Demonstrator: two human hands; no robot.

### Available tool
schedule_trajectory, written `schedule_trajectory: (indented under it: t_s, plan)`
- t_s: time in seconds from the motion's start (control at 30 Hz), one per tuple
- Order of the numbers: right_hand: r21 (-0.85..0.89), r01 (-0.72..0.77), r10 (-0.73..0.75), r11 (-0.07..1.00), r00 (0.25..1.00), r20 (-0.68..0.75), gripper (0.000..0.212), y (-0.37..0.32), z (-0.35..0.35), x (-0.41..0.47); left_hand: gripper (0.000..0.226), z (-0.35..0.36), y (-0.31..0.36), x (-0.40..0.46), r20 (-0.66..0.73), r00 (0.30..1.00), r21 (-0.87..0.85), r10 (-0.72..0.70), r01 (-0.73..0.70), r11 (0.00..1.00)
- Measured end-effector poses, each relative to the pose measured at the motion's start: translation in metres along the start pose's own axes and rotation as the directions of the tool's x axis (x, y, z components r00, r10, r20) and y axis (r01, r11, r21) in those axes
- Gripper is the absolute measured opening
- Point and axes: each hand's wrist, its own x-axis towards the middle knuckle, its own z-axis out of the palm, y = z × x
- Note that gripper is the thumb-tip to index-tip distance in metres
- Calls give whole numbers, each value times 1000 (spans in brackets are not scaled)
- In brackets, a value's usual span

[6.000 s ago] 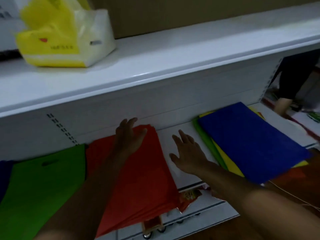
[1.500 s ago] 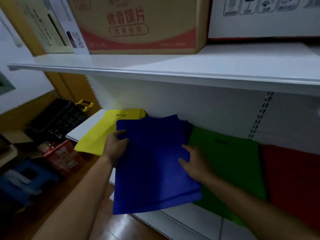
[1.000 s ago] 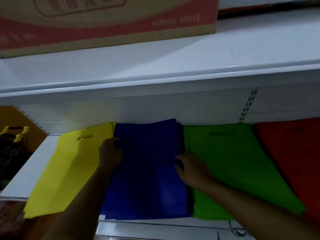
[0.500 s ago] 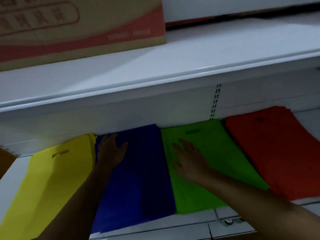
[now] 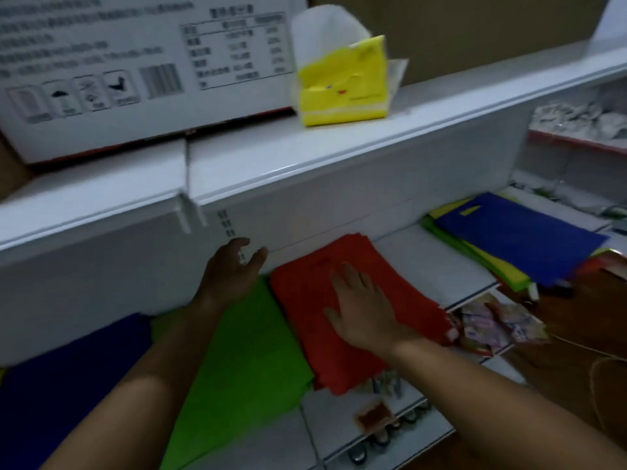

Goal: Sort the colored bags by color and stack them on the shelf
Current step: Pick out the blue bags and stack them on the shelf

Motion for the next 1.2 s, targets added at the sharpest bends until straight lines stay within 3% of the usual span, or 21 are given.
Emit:
schedule_trajectory:
  t_s: [0.27, 0.63, 0.87, 1.03, 1.2]
  plan:
    - [-2, -180, 180, 984, 984, 0, 69, 167, -69, -34, 53, 139, 148, 0, 159, 977, -36, 139, -135, 990]
    - [26, -459, 459, 888, 888, -24, 70, 309, -112, -31, 52, 269, 254, 58, 386, 883, -126, 269, -239, 963]
    - [39, -546, 546, 837, 837, -11, 69, 392, -121, -16, 57, 348, 274, 87, 481, 864, -134, 151, -98, 986]
    - [45, -497, 497, 867, 867, 4, 71, 457, -117, 6, 60, 398, 273, 100, 473, 880, -111, -44, 109, 988]
    - [-89, -450, 453, 888, 891, 15, 78, 509, -112, 41, 64, 434, 275, 112, 436, 876, -146, -204, 293, 945]
